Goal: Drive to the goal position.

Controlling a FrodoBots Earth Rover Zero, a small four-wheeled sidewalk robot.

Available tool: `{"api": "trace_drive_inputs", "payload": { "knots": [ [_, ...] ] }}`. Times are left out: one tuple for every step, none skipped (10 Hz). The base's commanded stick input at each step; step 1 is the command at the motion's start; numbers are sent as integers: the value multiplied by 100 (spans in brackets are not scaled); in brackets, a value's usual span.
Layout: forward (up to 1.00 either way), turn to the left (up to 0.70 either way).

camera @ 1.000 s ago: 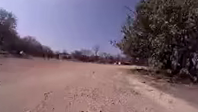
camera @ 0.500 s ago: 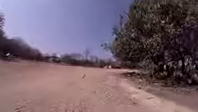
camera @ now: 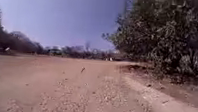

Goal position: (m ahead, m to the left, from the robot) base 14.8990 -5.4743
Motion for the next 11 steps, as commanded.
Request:
{"api": "trace_drive_inputs", "payload": {
  "knots": [
    [100,0],
    [100,0],
    [100,0],
    [100,0],
    [100,0],
    [100,0],
    [100,0],
    [100,0],
    [100,0],
    [100,0],
    [100,0]
  ]
}}
